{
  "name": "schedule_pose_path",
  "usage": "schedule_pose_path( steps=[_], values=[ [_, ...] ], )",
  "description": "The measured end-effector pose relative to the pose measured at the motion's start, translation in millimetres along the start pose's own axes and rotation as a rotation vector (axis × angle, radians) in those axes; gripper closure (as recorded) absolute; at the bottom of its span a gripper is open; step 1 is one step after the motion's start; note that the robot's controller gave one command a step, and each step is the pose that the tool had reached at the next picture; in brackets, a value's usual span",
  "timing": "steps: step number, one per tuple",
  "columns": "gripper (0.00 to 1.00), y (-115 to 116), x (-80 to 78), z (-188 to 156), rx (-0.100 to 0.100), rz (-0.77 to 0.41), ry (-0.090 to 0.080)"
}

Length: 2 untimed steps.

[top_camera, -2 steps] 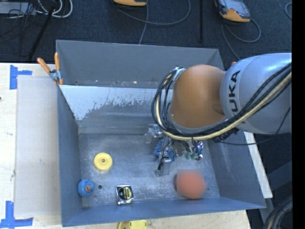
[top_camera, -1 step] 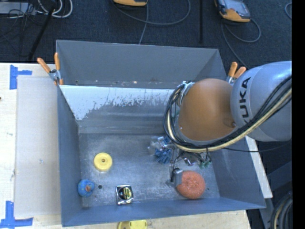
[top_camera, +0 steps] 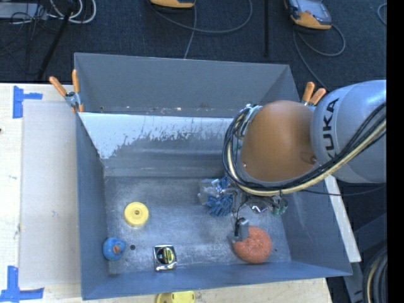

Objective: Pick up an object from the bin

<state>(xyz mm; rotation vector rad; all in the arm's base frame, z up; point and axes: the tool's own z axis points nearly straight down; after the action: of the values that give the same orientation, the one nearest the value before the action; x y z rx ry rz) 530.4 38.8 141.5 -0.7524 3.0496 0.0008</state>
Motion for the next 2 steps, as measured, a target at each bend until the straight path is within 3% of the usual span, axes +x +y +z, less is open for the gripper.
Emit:
schedule_pose_path(
  steps=[1,2],
  values=[
    [0.00,-28.2,16.8,-14.7,-0.001,0.224,0.000],
    [0.00,-59.4,-30.1,-41.2,0.000,0.158,0.001]
  ],
)
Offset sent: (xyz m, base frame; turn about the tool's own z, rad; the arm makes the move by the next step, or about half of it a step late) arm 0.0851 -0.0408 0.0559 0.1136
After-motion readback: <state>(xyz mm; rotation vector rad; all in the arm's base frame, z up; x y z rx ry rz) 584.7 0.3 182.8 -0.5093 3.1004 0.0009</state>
